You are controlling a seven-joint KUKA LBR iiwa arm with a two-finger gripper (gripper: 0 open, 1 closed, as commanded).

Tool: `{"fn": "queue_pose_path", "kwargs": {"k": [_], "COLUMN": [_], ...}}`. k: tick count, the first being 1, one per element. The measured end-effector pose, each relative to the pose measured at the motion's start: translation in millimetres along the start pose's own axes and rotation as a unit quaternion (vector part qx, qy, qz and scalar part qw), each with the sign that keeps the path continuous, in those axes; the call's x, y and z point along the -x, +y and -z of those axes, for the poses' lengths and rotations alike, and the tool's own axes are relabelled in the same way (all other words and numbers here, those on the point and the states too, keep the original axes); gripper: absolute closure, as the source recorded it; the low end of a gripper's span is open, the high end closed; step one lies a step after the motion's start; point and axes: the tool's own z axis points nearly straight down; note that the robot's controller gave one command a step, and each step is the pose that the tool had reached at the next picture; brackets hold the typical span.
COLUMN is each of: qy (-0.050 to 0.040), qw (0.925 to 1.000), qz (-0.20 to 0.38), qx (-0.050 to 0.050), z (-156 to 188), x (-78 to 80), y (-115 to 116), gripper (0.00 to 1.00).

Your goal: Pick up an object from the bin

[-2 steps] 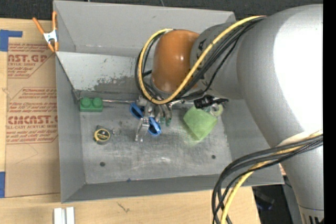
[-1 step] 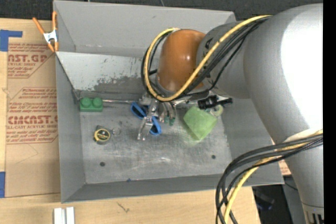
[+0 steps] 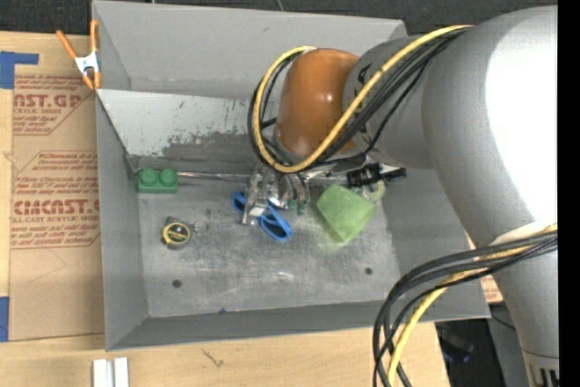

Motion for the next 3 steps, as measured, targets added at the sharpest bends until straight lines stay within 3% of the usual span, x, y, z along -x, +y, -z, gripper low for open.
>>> {"fn": "queue_pose_path", "kwargs": {"k": [1, 3], "qy": [0.0055, 0.0081], "qw": [1.0, 0.9999], "qz": [0.001, 0.002], "qx": [-0.005, -0.006], "z": [100, 117], "x": [3.0, 4.1], "y": [3, 5], "gripper": [1.0, 1.0]}}
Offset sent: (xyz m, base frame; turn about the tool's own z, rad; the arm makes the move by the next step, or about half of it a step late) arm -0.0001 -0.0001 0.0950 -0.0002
